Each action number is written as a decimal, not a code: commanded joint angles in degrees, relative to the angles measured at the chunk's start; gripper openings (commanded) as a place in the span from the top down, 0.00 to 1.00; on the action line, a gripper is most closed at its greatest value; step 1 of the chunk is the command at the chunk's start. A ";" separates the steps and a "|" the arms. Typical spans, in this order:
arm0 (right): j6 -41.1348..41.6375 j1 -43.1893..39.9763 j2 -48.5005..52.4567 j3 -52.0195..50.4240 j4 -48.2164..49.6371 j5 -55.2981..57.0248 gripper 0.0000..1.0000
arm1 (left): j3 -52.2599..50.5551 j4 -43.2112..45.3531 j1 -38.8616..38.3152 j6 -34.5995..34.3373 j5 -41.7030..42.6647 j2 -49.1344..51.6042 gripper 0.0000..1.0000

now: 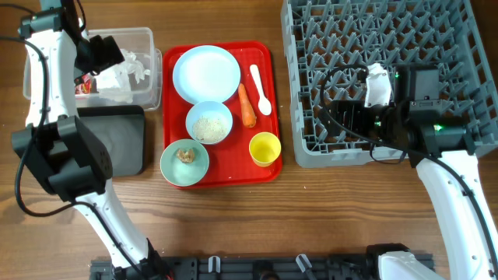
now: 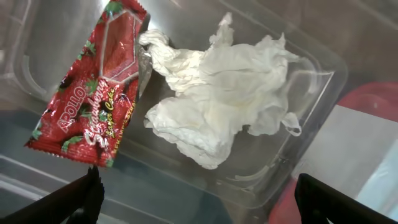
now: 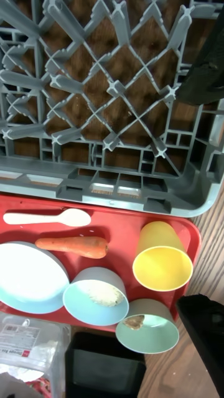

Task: Sort waste into correct bins and load items into the dishwasher rack
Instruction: 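Grasp the green bowl rim with the left gripper and carry it to the black tray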

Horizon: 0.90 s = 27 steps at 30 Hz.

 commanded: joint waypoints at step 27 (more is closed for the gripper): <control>1.70 -0.17 0.48 -0.24 0.46 0.22 0.00 | -23.39 -15.65 -32.79 -12.09 3.13 -30.91 0.14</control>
